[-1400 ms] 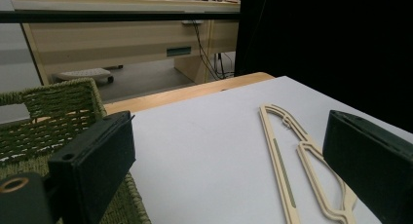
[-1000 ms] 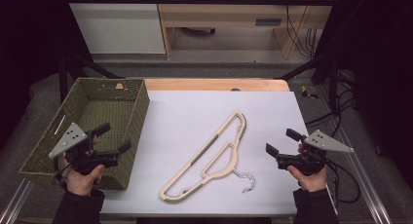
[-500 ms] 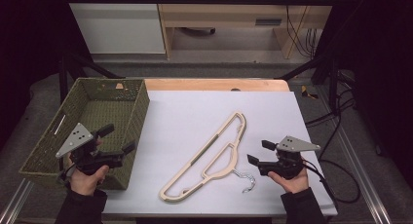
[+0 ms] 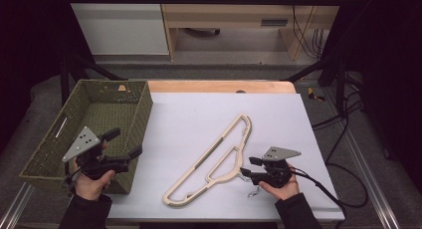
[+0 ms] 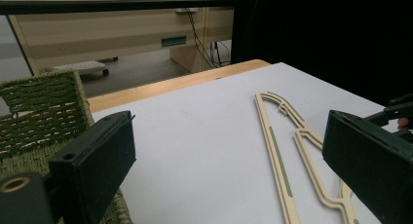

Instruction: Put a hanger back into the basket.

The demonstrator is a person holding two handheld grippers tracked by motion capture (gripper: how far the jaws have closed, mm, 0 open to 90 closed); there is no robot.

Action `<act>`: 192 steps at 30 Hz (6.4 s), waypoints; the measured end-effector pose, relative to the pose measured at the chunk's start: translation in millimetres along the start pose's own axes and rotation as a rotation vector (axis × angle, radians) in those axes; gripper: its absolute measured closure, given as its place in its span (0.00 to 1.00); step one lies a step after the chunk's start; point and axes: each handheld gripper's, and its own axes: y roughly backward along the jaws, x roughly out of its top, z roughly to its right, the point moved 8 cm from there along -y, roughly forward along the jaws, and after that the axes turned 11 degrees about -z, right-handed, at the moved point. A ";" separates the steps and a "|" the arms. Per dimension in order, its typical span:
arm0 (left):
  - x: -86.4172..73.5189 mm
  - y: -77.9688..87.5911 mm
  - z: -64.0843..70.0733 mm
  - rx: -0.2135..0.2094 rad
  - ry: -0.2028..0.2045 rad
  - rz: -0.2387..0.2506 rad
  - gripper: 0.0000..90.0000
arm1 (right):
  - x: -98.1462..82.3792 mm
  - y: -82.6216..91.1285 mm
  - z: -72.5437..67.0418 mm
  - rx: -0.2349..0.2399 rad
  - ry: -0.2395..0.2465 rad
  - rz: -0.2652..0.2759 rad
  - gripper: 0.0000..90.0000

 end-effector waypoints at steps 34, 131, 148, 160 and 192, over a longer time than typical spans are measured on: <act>-4.3 -13.2 15.4 -0.020 -0.029 -0.040 0.06 | -28.6 -36.1 -0.6 0.062 0.017 -0.169 0.98; -67.0 -205.3 200.9 -0.176 -0.397 -0.614 0.75 | 4.3 1.6 -6.7 0.026 0.069 -0.117 0.99; -57.6 -192.4 203.3 -0.109 -0.429 -0.577 0.83 | 26.3 37.8 -13.5 0.050 0.062 0.054 0.78; -35.8 -156.0 167.6 -0.059 -0.359 -0.520 0.87 | 23.3 81.3 32.8 -0.096 -0.094 0.221 0.49; 21.2 -55.5 70.0 0.010 -0.154 -0.281 0.95 | 14.1 71.2 44.7 -0.128 -0.159 0.246 0.11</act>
